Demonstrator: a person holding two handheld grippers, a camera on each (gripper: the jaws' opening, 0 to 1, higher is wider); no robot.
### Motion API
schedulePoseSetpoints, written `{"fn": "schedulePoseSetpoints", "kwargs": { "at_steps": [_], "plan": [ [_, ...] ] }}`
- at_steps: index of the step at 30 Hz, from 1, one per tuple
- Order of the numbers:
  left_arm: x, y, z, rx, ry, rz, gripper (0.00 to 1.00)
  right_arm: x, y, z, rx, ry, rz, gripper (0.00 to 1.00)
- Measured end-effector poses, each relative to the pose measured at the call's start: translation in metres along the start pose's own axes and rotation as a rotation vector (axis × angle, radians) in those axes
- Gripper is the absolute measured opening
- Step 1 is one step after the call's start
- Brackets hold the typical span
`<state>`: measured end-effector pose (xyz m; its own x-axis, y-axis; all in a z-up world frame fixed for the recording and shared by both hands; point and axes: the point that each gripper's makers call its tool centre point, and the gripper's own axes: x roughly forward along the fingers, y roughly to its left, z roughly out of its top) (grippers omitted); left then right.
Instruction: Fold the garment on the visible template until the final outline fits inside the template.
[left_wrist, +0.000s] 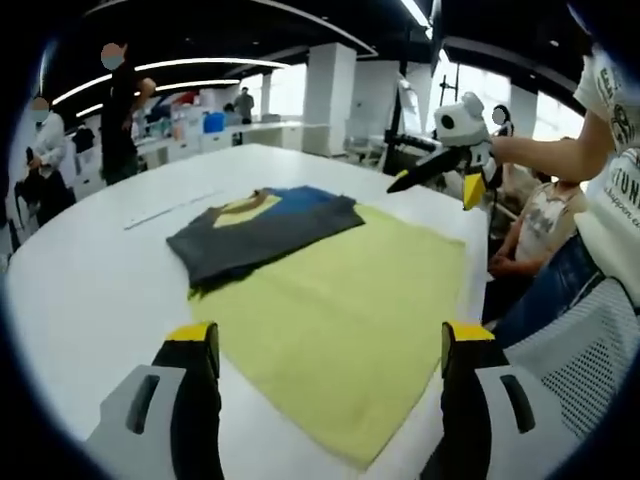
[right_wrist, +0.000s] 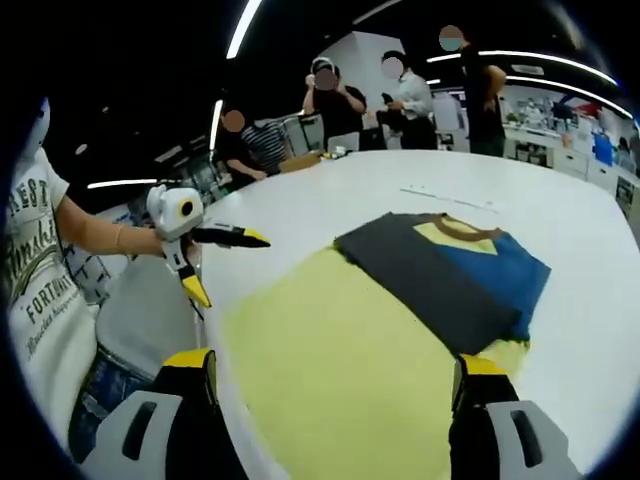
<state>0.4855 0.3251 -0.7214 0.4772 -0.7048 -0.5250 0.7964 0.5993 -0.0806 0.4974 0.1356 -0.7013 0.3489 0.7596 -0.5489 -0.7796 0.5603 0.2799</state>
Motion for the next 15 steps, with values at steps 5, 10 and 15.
{"fn": "schedulePoseSetpoints", "kwargs": {
  "at_steps": [5, 10, 15],
  "plan": [
    [0.000, -0.010, -0.014, 0.042, 0.049, -0.019, 0.78, -0.005, 0.003, -0.022, -0.003, 0.020, -0.025, 0.91],
    [0.001, -0.016, -0.029, 0.089, 0.097, -0.036, 0.73, -0.006, 0.002, -0.045, -0.038, 0.075, -0.050, 0.83],
    [0.000, -0.023, -0.038, 0.132, 0.139, -0.059, 0.66, -0.006, -0.004, -0.060, -0.059, 0.110, -0.074, 0.77]
  ]
}}
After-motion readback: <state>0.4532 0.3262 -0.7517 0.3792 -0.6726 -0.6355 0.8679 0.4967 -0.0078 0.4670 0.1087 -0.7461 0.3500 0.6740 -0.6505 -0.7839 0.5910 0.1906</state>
